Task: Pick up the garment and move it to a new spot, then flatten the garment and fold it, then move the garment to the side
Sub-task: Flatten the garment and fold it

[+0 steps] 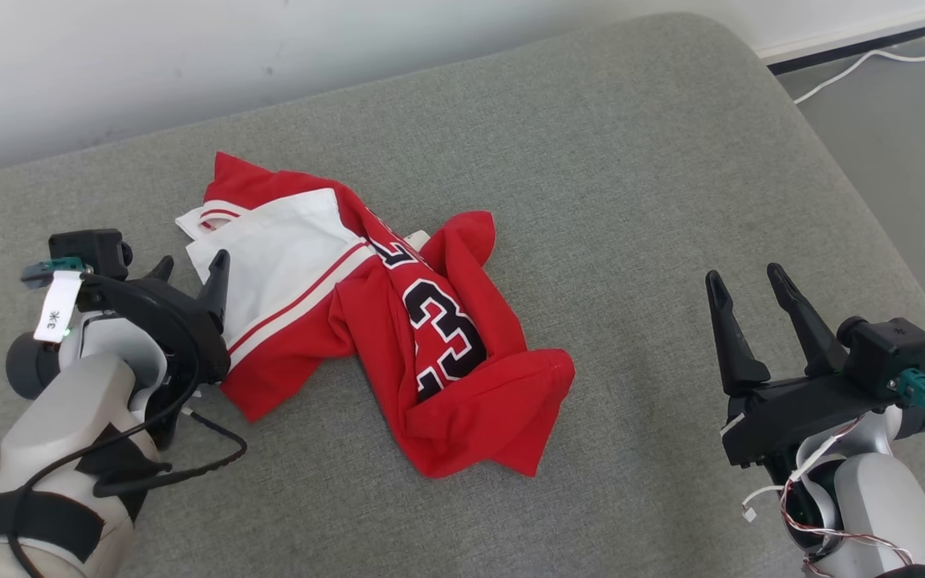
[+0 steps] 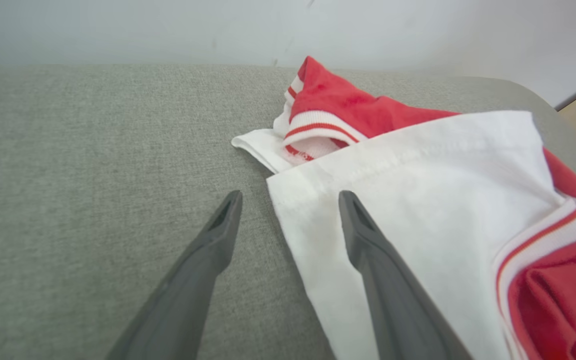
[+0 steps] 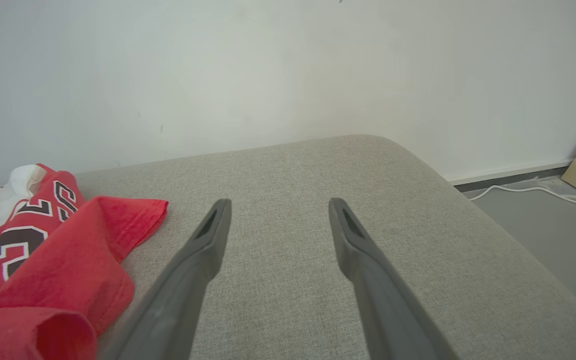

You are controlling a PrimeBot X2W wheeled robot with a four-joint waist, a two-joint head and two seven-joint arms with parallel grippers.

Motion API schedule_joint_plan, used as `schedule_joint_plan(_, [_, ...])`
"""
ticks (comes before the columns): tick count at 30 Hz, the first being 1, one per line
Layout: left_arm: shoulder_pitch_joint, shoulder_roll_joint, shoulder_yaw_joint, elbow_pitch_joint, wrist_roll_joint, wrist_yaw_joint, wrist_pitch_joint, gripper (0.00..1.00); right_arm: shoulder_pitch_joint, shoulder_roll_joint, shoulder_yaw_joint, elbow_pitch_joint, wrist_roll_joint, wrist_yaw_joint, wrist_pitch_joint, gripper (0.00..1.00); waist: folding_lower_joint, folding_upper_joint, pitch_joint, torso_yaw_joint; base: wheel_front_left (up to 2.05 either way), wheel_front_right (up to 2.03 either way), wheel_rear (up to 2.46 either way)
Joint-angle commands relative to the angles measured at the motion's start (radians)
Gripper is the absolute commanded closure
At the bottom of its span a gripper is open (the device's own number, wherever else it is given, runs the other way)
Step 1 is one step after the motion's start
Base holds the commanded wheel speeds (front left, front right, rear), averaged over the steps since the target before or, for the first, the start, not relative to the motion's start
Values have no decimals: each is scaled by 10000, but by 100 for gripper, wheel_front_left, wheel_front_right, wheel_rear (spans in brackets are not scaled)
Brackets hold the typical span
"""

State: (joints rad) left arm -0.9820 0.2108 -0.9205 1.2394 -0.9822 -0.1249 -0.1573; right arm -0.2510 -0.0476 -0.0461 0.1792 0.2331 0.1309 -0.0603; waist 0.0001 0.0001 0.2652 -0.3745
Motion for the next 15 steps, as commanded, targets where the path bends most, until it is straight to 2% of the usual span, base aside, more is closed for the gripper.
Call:
schedule_joint_plan(1, [-122, 9, 10, 51, -163, -72, -3, 0, -95, -13, -18, -42, -75, -3, 36, 0, -1, -1, 32, -29, 0, 0, 0])
schedule_joint_plan(14, [-248, 69, -100, 37, -369, -43, 116, 0, -69, -13, -29, -68, 35, -3, -64, 0, -1, -1, 252, -161, 0, 0, 0])
schedule_joint_plan(15, [-256, 64, -122, -7, -384, -43, 131, 38, -76, -13, -38, -48, 49, -3, -86, 0, -1, -1, 266, -149, 0, 0, 0])
